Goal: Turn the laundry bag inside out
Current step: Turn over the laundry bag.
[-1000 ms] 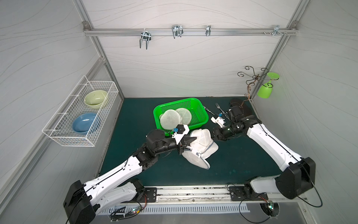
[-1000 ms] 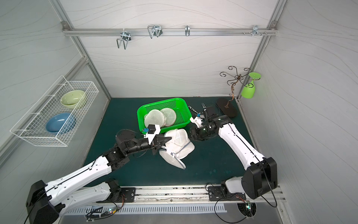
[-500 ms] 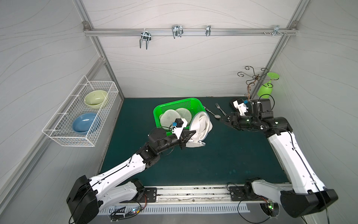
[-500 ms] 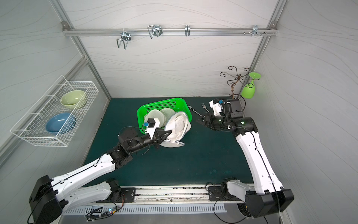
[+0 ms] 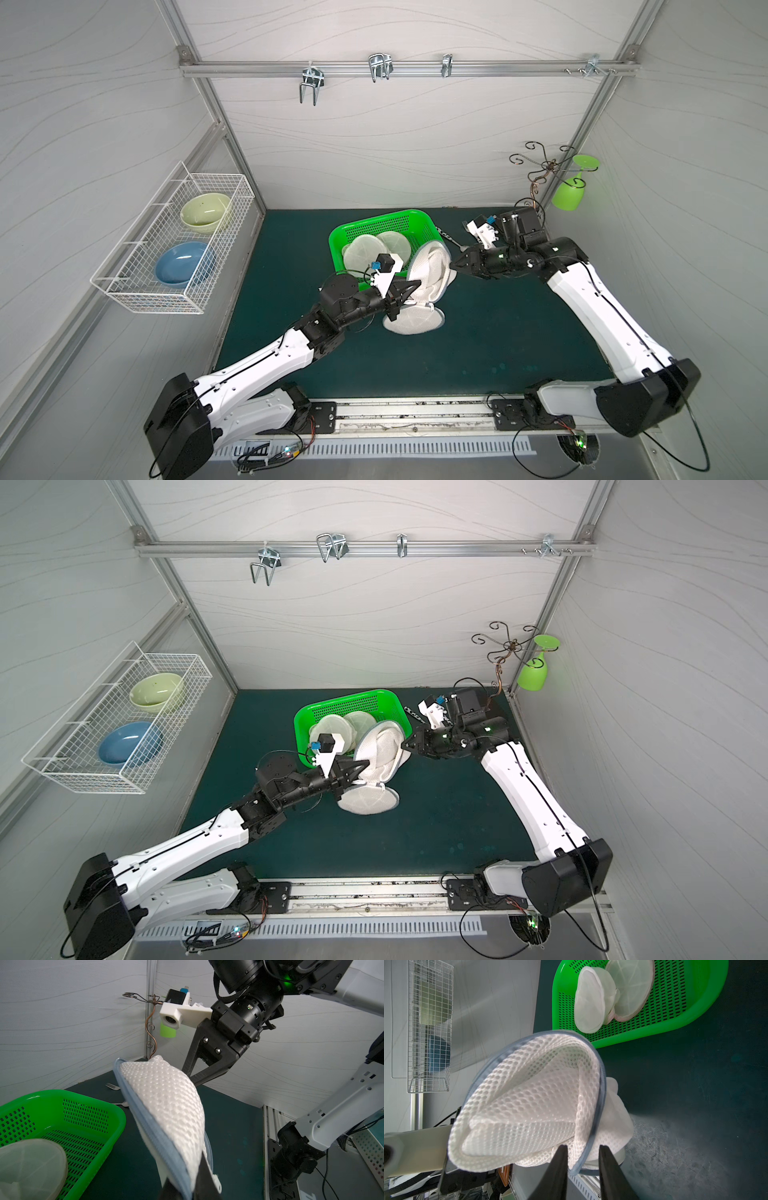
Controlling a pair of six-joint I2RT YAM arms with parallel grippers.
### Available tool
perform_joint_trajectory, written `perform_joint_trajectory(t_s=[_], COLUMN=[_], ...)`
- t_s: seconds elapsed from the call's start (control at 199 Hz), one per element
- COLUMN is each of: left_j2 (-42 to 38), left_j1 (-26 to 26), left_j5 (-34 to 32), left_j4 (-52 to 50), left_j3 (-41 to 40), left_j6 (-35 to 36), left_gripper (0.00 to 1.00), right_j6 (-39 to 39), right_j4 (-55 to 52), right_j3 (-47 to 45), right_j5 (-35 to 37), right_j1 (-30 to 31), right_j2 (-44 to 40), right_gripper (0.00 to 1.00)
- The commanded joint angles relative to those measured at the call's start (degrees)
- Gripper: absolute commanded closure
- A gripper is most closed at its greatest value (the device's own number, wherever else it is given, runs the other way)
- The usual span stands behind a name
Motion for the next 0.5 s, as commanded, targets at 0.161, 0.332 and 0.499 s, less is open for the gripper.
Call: perform_joint_trajectory(t_s=[0.161, 0.332, 0.499], left_j2=[0.0, 0.0, 0.0], left_j1=[0.1, 0.1, 0.1], left_j5=[2.3, 2.7, 2.6], left_j4=[3.7, 4.0, 4.0], left_j3=[1.2, 1.2, 1.1], left_j6=[0.0, 0.0, 0.1], left_gripper=[1.0, 1.0, 1.0], right_j6=[-0.5, 0.0, 0.0], right_j4=[1.3, 1.7, 1.6], right_j3=[1.2, 0.7, 0.3], right_j5=[1.6, 2.4, 2.0], right_j1=[1.0, 0.9, 0.8], right_j2=[1.8, 1.6, 1.2], right_gripper=[0.84, 0.99, 0.68])
